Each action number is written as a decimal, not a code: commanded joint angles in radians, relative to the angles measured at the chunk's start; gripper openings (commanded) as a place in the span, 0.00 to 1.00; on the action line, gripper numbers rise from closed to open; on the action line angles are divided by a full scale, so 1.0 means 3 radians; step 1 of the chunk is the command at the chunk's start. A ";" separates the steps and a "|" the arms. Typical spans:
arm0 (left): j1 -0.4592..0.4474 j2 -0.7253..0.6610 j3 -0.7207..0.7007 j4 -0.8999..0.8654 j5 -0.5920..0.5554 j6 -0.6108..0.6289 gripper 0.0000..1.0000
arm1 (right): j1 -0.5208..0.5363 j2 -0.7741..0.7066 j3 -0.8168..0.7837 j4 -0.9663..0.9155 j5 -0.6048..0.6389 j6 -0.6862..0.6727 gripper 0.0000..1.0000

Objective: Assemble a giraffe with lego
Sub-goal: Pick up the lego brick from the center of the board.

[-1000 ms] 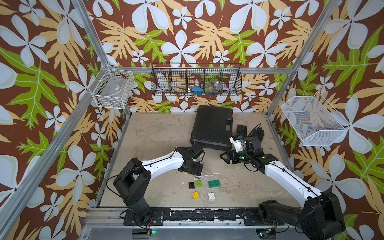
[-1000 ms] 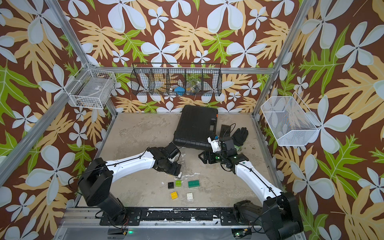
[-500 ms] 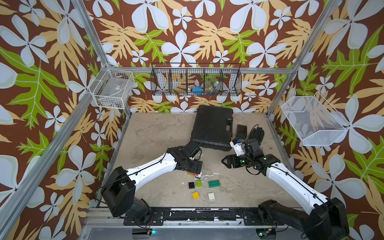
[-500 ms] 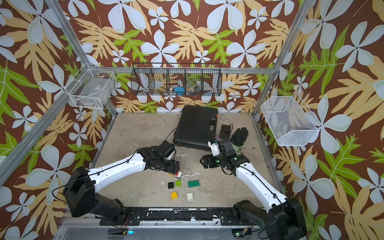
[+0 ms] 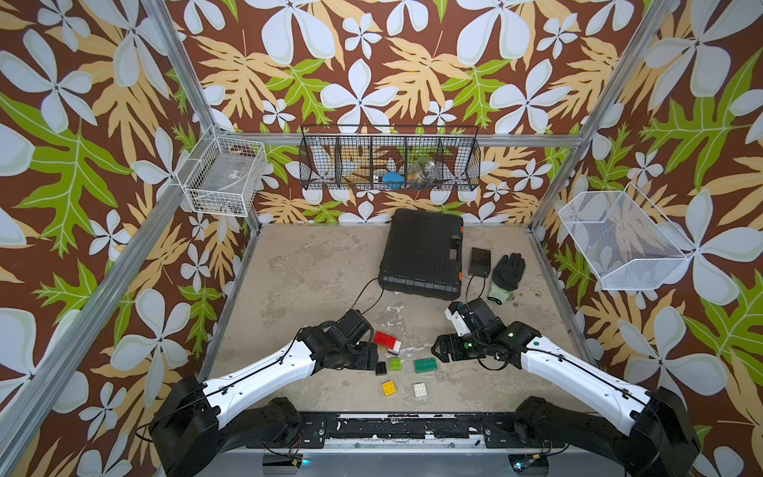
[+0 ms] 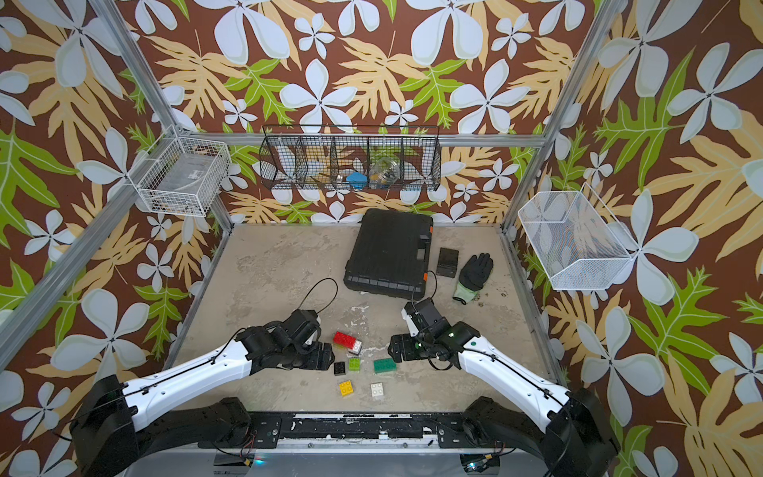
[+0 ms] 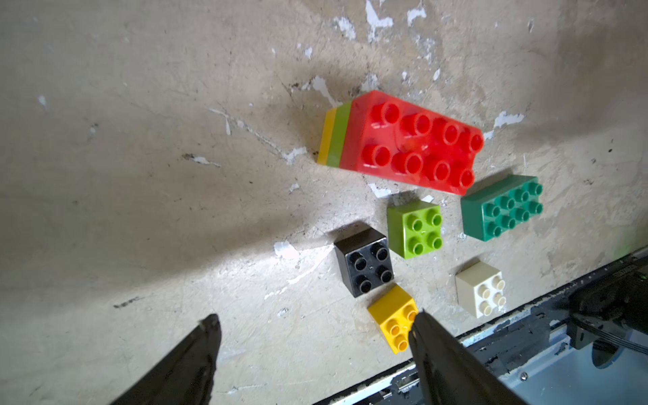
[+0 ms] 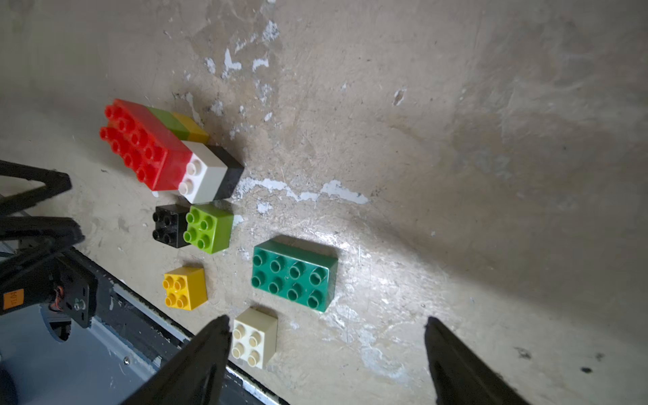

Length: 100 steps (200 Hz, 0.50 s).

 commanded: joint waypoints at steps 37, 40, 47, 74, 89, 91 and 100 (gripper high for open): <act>-0.0257 0.0108 -0.0087 0.0358 -0.0108 -0.0468 0.85 | 0.0010 0.0090 -0.0019 0.0278 0.0111 0.0195 0.89; -0.0272 0.0125 -0.0089 0.0365 -0.0117 -0.0483 0.85 | 0.0007 0.0097 -0.0018 0.0289 0.0111 0.0195 0.89; -0.0303 0.0155 -0.0090 0.0369 -0.0152 -0.0517 0.84 | 0.0010 0.0111 -0.0010 0.0320 0.0111 0.0195 0.89; -0.0394 0.0210 -0.0124 0.0392 -0.0261 -0.0585 0.83 | 0.0006 0.0145 0.0033 0.0396 0.0164 0.0159 0.90; -0.0411 0.0264 -0.0148 0.0425 -0.0307 -0.0613 0.82 | -0.0003 0.0176 0.0082 0.0423 0.0163 0.0118 0.91; -0.0410 0.0274 -0.0150 0.0434 -0.0311 -0.0618 0.81 | -0.0002 0.0182 0.0087 0.0427 0.0163 0.0114 0.91; -0.0424 0.0323 -0.0151 0.0465 -0.0323 -0.0633 0.81 | -0.0009 0.0209 0.0115 0.0438 0.0150 0.0092 0.91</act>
